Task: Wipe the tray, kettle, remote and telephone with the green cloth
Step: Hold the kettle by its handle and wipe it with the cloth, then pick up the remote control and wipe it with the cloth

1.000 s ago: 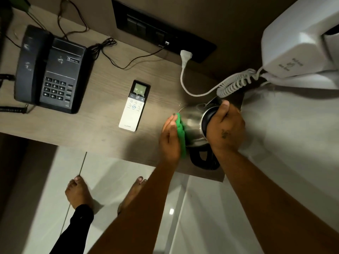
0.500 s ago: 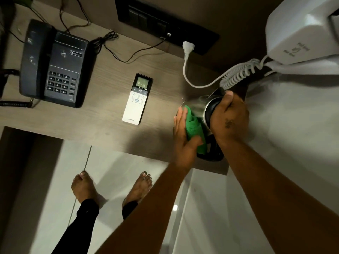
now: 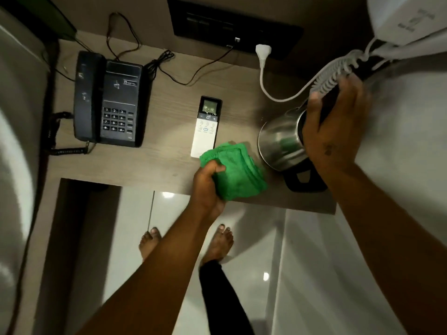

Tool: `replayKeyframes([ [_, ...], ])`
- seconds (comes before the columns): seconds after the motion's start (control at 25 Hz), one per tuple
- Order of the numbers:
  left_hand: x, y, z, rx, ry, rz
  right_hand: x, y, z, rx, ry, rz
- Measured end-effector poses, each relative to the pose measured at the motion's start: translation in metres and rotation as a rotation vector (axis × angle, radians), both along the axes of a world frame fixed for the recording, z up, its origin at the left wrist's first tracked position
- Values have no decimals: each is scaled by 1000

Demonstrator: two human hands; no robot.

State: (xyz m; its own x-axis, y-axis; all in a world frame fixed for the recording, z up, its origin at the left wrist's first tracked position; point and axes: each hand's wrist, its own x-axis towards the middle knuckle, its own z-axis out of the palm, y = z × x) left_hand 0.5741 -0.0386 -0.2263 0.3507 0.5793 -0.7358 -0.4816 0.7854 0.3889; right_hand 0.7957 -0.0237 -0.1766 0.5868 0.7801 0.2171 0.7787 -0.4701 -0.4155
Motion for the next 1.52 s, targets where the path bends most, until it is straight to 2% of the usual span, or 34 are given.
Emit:
replayKeyframes([
  [0.04,-14,1,3,14,-24,-52,-14,-3,4,64,49,56],
  [0.08,-25,4,5,28,-12,-92,-35,-7,7,91,199,71],
  [0.12,-31,6,5,24,3,-117,-57,-11,8,50,366,60],
  [0.16,-33,8,5,16,10,-133,-77,-13,10,-35,437,54],
  [0.2,-34,11,4,12,13,-144,-95,-14,9,-116,399,77],
  [0.28,-35,19,3,22,-7,-142,-113,-11,7,-111,296,165],
  [0.32,-36,25,2,28,-41,-137,-115,-4,6,-87,300,177],
  [0.36,-38,30,-1,29,-79,-128,-117,2,5,-97,387,159],
  [0.48,-38,43,-10,8,-90,-130,-120,11,-13,-370,1074,55],
  [0.52,-36,45,-14,15,-47,-128,-121,10,-21,-426,1212,51],
  [0.56,-34,46,-21,59,48,-96,-119,13,-27,-427,1234,24],
  [0.6,-33,46,-30,156,209,-35,-113,19,-31,-388,1179,-13],
  [0.68,-40,45,-51,422,701,1,-99,38,-36,-245,938,-25],
  [0.72,-44,44,-62,545,911,-86,-93,52,-38,-191,780,48],
  [0.8,-46,40,-80,732,1138,-377,-88,80,-40,-160,402,235],
  [0.88,-43,36,-90,795,1199,-519,-94,106,-51,-226,108,370],
  [0.96,-39,37,-95,778,1208,-510,-104,122,-64,-381,-23,460],
  [1.04,-36,38,-98,762,1237,-490,-115,126,-80,-544,-35,528],
  [1.12,-35,40,-101,758,1275,-501,-122,121,-96,-599,-29,555],
  [1.36,-37,36,-110,793,1337,-528,-137,102,-115,-548,-68,515],
  [1.52,-39,32,-116,844,1330,-483,-151,68,-111,-528,-49,567],
])
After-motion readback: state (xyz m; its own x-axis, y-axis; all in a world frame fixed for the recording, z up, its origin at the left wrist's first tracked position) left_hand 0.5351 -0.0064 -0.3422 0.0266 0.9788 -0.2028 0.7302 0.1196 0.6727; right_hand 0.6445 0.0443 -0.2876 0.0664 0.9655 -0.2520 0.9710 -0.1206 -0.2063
